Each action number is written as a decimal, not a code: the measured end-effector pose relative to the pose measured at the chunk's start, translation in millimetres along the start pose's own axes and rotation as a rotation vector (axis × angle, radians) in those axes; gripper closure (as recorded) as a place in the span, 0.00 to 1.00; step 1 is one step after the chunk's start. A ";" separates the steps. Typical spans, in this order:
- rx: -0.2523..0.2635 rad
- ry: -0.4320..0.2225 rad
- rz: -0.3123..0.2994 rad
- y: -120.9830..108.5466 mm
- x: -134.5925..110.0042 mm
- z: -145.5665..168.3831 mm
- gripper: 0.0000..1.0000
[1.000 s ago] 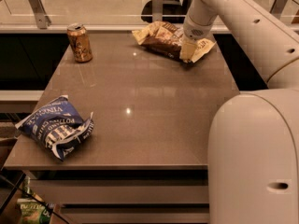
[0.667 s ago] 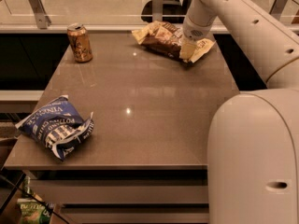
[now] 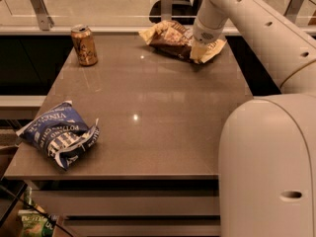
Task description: Move brown chip bag near blue chip bag
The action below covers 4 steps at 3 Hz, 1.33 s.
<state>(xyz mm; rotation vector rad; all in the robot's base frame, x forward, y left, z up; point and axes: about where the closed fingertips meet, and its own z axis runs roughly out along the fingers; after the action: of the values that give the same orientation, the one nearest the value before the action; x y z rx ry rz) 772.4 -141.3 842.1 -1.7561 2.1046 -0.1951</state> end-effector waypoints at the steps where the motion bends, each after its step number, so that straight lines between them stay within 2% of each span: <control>1: -0.024 -0.009 -0.012 4.0 -7.5 -4.2 1.00; 2: -0.047 -0.023 -0.042 10.1 -19.8 -19.9 1.00; 4: -0.045 -0.009 -0.110 22.6 -42.0 -68.8 1.00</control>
Offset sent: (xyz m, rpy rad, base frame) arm -0.0267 0.0276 0.0486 0.0173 0.0472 0.0997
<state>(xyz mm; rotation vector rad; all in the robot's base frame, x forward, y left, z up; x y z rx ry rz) 731.3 -105.7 905.7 -1.8975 2.0221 -0.1716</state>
